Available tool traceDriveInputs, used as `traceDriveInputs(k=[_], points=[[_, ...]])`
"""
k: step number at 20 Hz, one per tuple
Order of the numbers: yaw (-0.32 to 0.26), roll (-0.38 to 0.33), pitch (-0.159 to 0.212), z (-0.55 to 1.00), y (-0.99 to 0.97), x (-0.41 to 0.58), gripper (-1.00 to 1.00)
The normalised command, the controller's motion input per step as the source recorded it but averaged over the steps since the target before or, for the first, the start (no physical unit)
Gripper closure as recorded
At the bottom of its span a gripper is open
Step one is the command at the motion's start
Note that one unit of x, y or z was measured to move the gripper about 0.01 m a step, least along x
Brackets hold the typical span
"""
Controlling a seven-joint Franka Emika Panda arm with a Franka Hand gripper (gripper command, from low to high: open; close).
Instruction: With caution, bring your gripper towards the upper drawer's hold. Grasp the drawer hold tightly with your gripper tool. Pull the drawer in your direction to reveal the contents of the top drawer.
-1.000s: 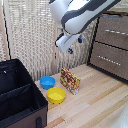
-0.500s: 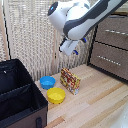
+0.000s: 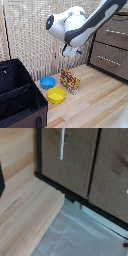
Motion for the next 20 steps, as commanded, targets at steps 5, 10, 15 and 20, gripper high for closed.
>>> traceDriveInputs(k=[5,10,15,20], points=[[0.000,-0.230,0.031,0.53,-0.05,0.380,-1.00],[0.074,-0.191,-0.007,0.22,-0.51,0.024,-1.00],[0.102,-0.186,-0.034,0.14,-0.59,-0.060,-1.00],[0.096,-0.186,-0.031,0.15,-0.62,-0.082,-1.00]])
